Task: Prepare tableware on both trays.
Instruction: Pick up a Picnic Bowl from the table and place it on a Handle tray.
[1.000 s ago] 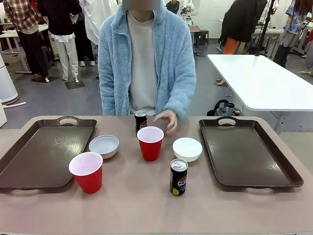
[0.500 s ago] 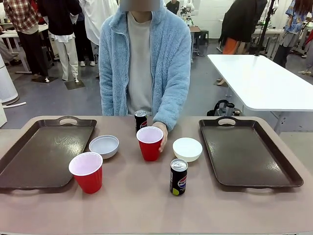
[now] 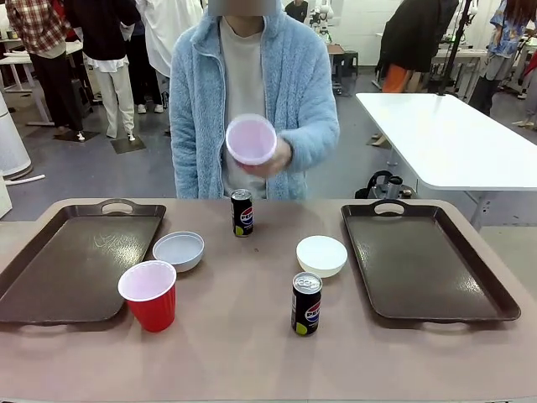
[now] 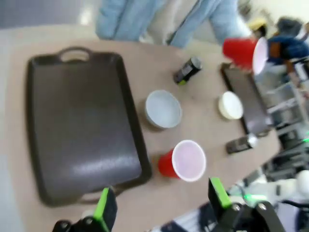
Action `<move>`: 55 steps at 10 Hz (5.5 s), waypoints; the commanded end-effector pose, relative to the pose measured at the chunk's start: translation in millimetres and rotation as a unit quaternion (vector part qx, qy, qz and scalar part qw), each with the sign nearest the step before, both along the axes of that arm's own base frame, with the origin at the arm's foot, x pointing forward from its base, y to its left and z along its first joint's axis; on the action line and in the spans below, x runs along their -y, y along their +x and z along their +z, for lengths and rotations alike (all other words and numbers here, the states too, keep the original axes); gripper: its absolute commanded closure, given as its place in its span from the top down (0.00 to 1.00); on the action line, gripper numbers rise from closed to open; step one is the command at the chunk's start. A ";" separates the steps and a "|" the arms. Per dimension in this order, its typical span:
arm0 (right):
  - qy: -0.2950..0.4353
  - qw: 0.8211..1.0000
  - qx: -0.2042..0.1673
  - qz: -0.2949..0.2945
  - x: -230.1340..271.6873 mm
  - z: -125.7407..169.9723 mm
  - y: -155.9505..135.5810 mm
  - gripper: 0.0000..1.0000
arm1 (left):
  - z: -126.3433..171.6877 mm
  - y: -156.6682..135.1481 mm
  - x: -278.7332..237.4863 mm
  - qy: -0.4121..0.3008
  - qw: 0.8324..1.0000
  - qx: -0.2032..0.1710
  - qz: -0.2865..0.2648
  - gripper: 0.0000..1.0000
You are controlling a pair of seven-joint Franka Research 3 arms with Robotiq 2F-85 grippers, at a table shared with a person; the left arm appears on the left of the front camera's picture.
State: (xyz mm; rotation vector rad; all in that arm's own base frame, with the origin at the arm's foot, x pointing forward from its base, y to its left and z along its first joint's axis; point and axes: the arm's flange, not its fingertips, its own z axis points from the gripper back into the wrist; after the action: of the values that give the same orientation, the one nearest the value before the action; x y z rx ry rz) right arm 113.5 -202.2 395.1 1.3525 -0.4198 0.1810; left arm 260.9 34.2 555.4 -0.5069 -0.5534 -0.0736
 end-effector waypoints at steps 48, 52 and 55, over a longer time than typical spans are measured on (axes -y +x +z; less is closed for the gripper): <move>0.000 1.000 0.008 -0.004 2.3 -0.7 -7.7 1.00 | -215.7 257.8 227.4 0.255 0.954 -0.156 -0.035 0.00; 0.000 1.000 0.008 -0.004 2.3 -0.7 -7.7 1.00 | -200.2 231.0 226.9 0.289 0.945 -0.155 -0.017 0.00; 0.000 1.000 0.008 -0.004 2.3 -0.7 -7.7 1.00 | -157.9 175.6 211.6 0.268 0.949 -0.168 -0.016 0.00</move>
State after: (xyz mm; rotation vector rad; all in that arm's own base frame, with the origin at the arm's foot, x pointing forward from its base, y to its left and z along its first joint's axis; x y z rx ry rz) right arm 113.8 -202.6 395.0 1.3519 -0.4178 0.1796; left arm 465.2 -184.5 378.6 0.0197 -0.1772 -0.1966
